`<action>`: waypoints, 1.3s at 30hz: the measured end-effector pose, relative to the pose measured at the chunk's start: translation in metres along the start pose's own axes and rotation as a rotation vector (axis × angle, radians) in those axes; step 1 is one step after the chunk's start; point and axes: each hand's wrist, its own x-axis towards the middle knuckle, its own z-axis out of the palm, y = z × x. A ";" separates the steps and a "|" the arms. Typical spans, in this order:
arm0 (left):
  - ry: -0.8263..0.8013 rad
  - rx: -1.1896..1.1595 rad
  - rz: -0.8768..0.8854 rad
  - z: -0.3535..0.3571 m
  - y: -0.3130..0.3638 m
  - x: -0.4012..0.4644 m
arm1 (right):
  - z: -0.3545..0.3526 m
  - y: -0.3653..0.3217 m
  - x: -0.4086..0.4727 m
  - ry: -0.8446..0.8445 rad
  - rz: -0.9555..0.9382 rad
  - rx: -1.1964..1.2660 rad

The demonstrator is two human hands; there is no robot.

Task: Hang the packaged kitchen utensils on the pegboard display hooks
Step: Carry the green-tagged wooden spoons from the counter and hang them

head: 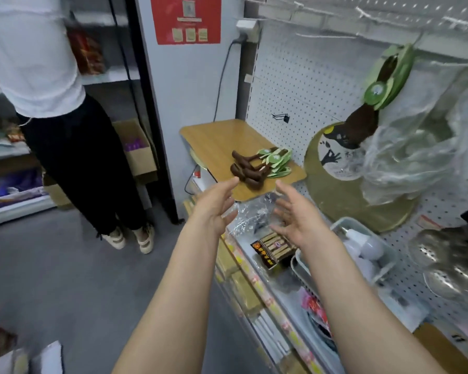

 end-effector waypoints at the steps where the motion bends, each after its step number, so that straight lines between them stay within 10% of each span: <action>1: -0.031 0.016 -0.009 -0.002 0.013 0.018 | 0.014 -0.003 0.013 0.025 -0.010 0.013; 10: -0.151 0.119 -0.089 -0.012 0.095 0.146 | 0.105 -0.027 0.103 0.212 0.039 0.082; 39: -0.481 0.716 -0.194 0.160 0.078 0.482 | 0.069 -0.033 0.373 0.653 0.325 0.217</action>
